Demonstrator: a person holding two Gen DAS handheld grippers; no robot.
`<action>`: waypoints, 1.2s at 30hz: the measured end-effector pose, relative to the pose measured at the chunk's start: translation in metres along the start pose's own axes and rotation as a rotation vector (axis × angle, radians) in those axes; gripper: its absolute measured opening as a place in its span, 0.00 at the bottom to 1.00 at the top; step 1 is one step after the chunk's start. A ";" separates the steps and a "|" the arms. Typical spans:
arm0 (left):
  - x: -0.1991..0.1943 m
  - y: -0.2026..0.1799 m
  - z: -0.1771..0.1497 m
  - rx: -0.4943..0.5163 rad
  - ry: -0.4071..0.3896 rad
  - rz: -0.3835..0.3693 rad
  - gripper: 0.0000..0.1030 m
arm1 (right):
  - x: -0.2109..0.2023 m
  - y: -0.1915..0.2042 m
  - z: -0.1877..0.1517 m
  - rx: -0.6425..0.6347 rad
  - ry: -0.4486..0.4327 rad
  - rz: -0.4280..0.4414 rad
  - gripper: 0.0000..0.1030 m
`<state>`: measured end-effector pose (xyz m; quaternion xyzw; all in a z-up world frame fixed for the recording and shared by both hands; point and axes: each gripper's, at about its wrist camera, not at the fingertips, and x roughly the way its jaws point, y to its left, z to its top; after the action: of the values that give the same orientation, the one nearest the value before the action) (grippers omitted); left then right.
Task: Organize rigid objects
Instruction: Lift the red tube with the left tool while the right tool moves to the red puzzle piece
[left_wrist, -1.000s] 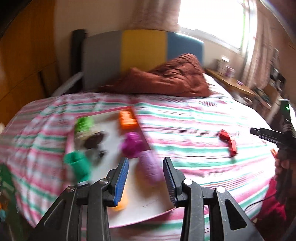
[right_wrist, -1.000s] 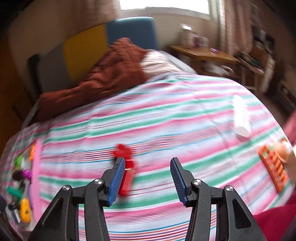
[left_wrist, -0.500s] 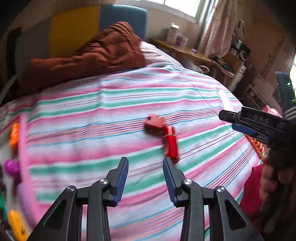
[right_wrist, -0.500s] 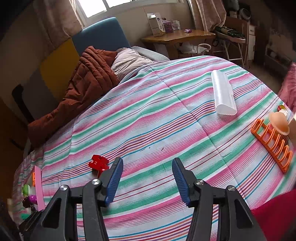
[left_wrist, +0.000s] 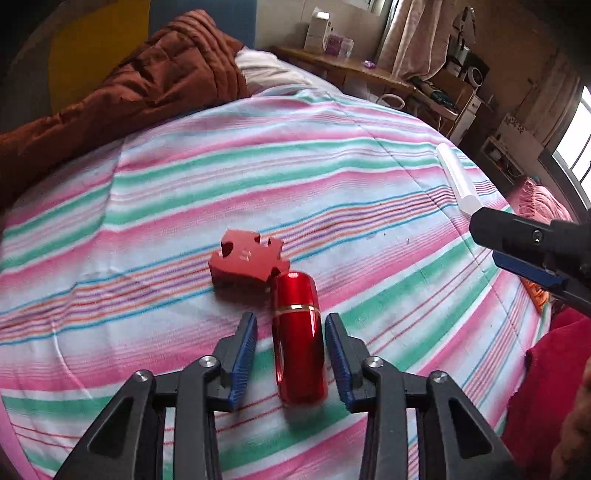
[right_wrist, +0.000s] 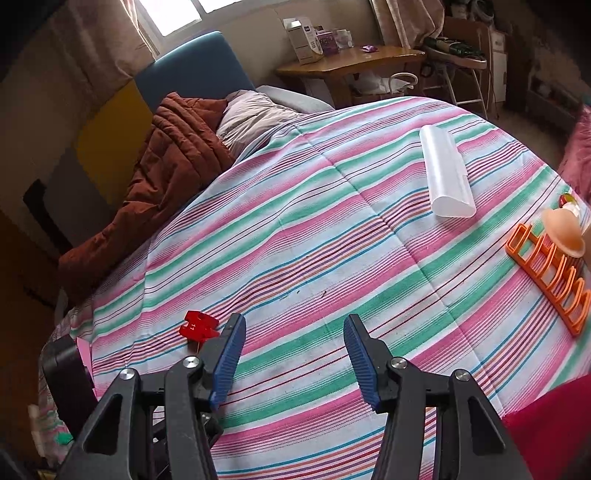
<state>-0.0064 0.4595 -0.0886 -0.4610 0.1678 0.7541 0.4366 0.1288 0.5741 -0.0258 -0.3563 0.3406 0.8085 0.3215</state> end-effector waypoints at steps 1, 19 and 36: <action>0.000 0.000 -0.002 0.010 -0.006 0.009 0.25 | 0.001 0.000 0.000 -0.004 0.000 -0.005 0.55; -0.108 0.068 -0.073 -0.114 -0.144 0.239 0.25 | 0.033 0.042 -0.032 -0.211 0.095 -0.008 0.55; -0.179 0.100 -0.109 -0.209 -0.231 0.328 0.25 | 0.062 0.064 -0.058 -0.370 0.131 -0.043 0.54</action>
<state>0.0067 0.2418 -0.0089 -0.3811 0.1104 0.8760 0.2742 0.0673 0.5098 -0.0840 -0.4685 0.1988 0.8252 0.2449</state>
